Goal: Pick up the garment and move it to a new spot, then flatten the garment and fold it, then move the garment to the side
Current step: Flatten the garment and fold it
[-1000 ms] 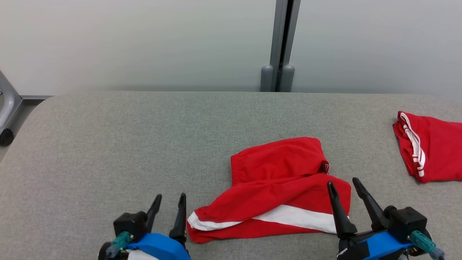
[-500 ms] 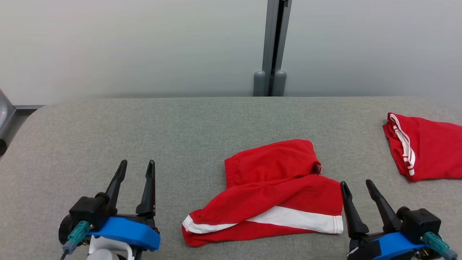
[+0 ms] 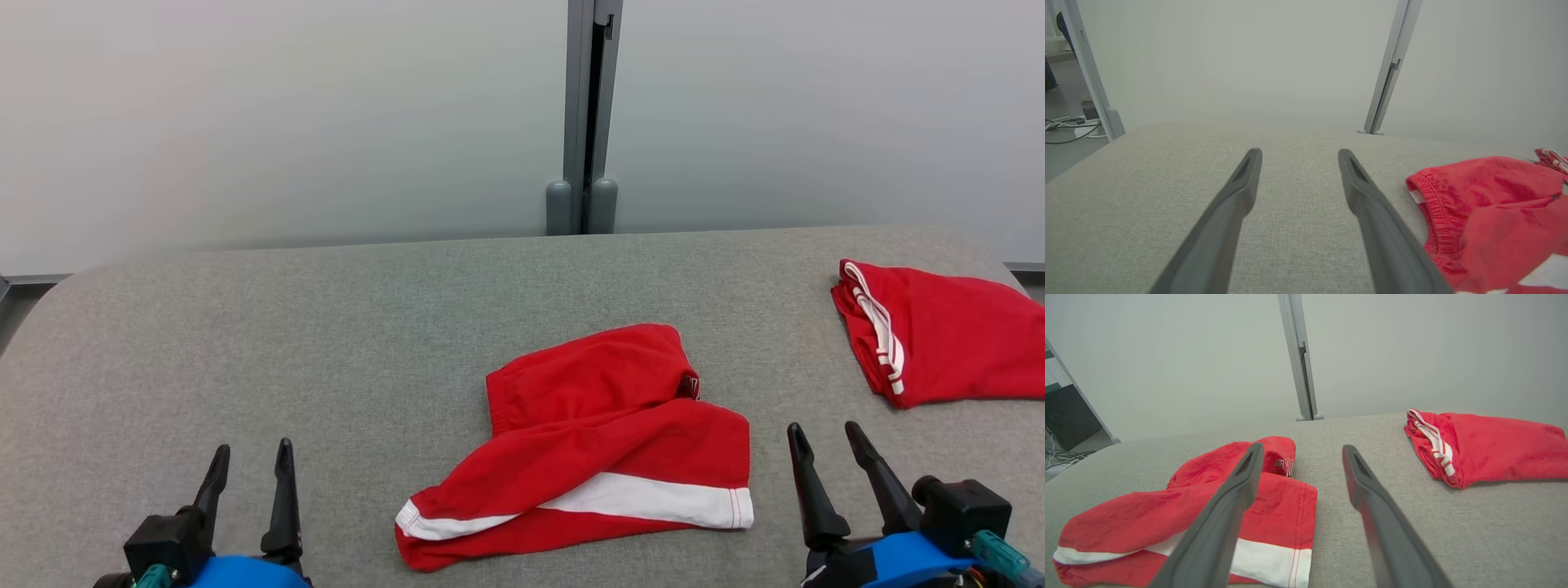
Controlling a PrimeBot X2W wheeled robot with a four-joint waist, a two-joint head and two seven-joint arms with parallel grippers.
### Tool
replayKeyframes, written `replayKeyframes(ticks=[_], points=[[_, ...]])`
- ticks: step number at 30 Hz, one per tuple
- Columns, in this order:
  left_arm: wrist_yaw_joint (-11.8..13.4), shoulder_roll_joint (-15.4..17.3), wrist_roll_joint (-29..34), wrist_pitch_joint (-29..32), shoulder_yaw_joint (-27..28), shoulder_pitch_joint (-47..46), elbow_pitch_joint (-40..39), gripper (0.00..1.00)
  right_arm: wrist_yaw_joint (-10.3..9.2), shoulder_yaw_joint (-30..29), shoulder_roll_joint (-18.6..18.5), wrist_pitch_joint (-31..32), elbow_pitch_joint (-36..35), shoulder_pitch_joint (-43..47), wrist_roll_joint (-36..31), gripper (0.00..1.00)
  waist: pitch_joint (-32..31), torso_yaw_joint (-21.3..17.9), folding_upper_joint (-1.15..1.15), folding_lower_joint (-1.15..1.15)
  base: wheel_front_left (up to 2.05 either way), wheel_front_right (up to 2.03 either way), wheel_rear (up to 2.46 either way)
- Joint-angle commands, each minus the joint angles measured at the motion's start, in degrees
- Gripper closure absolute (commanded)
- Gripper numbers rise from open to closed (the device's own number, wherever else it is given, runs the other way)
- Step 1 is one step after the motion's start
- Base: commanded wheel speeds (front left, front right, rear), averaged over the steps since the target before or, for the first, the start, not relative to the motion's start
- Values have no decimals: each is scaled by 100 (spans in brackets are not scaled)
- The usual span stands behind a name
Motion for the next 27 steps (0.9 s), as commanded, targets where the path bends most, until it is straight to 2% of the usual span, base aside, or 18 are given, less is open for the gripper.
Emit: replayKeyframes(ticks=[1,12,27], points=[[-32,1,37,-25,44,83,25,0,1,-46,-13,-51,27,97,9,0,-7,18,0,0,0,0,0],[-150,-80,88,-25,101,134,245,0,1,-62,-13,-4,87,88,41,0,-15,180,0,0,0,0,0],[-335,-169,200,-25,17,53,257,0,1,-15,-13,49,101,56,51,0,70,183,0,0,0,0,0]])
